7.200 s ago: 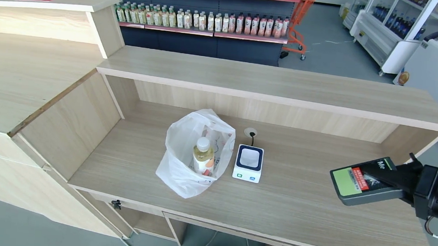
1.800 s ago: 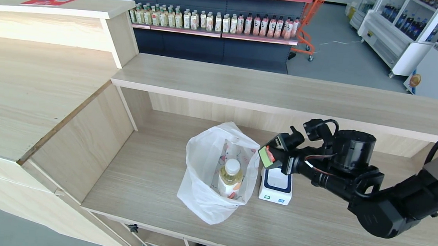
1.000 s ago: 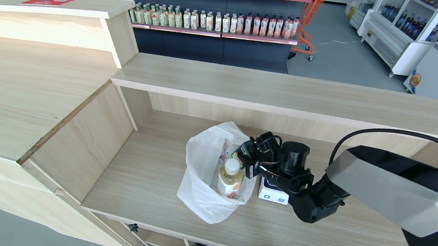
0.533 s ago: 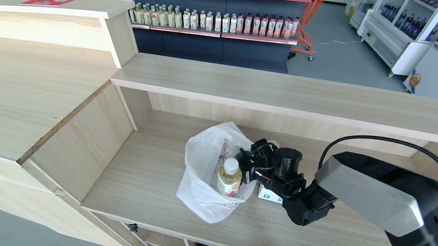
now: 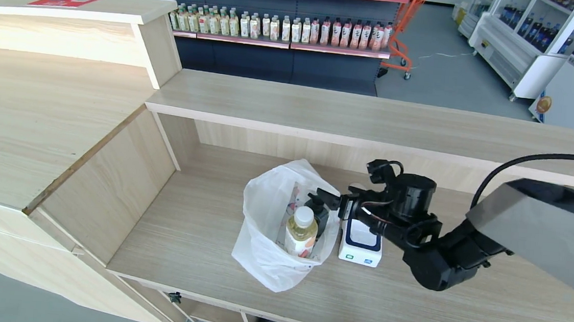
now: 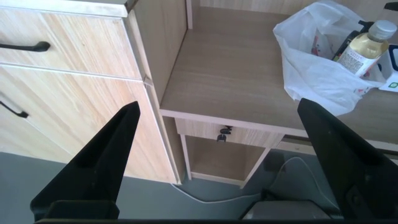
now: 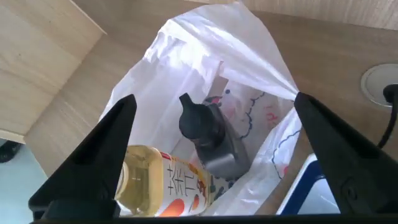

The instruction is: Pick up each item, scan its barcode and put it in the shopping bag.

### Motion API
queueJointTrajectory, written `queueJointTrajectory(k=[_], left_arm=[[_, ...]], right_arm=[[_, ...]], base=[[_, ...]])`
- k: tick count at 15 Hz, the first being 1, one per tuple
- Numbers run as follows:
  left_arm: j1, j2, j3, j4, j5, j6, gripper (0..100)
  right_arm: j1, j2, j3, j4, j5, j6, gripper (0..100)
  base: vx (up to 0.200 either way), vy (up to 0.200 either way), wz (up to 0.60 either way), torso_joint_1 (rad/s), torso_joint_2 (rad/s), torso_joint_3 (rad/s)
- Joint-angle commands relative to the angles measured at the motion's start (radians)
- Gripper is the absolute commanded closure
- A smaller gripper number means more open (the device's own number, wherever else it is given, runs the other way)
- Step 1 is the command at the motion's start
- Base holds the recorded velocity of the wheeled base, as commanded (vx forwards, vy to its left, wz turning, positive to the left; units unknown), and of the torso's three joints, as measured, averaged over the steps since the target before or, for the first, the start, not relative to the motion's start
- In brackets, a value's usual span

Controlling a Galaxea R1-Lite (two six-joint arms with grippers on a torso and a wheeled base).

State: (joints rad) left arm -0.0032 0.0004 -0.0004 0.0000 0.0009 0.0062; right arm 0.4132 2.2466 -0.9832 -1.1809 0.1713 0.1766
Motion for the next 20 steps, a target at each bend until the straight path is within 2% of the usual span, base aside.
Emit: queueJointTrajectory(k=[1, 2, 3, 5, 7, 8, 9, 12, 14, 16, 20], left_arm=[[0.0, 0.0, 0.0, 0.0, 0.001, 0.001, 0], [0.0, 0.0, 0.0, 0.0, 0.001, 0.0, 0], [0.0, 0.0, 0.0, 0.0, 0.001, 0.0, 0], [0.0, 0.0, 0.0, 0.0, 0.001, 0.0, 0], [0.0, 0.0, -0.001, 0.0, 0.001, 0.0, 0], [0.0, 0.0, -0.001, 0.0, 0.001, 0.001, 0], [0.0, 0.0, -0.001, 0.0, 0.001, 0.0, 0], [0.0, 0.0, -0.001, 0.0, 0.001, 0.0, 0], [0.0, 0.0, 0.0, 0.0, 0.001, 0.0, 0], [0.0, 0.0, 0.0, 0.0, 0.001, 0.0, 0], [0.0, 0.0, -0.001, 0.0, 0.001, 0.0, 0]], right_arm=[[-0.123, -0.45, 0.357, 0.087, 0.03, 0.069, 0], [-0.168, -0.61, 0.463, 0.155, 0.063, 0.064, 0], [-0.189, -0.699, 0.509, 0.198, 0.08, 0.066, 0], [-0.221, -1.157, 0.732, 0.486, 0.077, 0.018, 0], [-0.277, -1.49, 0.887, 0.681, -0.012, -0.023, 0], [-0.329, -1.713, 0.963, 0.82, -0.107, -0.051, 0], [-0.366, -1.855, 0.983, 0.906, -0.145, -0.065, 0], [-0.404, -2.219, 0.966, 1.187, -0.131, -0.083, 0], [-0.409, -2.247, 0.983, 1.132, -0.154, -0.183, 0], [-0.409, -2.247, 0.98, 1.196, -0.197, -0.172, 0], [-0.409, -2.247, 0.98, 1.195, -0.2, -0.16, 0]], base=[[0.0, 0.0, 0.0, 0.0, 0.0, 0.0], [0.0, 0.0, 0.0, 0.0, 0.0, 0.0], [0.0, 0.0, 0.0, 0.0, 0.0, 0.0], [0.0, 0.0, 0.0, 0.0, 0.0, 0.0], [0.0, 0.0, 0.0, 0.0, 0.0, 0.0], [0.0, 0.0, 0.0, 0.0, 0.0, 0.0], [0.0, 0.0, 0.0, 0.0, 0.0, 0.0], [0.0, 0.0, 0.0, 0.0, 0.0, 0.0], [0.0, 0.0, 0.0, 0.0, 0.0, 0.0], [0.0, 0.0, 0.0, 0.0, 0.0, 0.0], [0.0, 0.0, 0.0, 0.0, 0.0, 0.0]])
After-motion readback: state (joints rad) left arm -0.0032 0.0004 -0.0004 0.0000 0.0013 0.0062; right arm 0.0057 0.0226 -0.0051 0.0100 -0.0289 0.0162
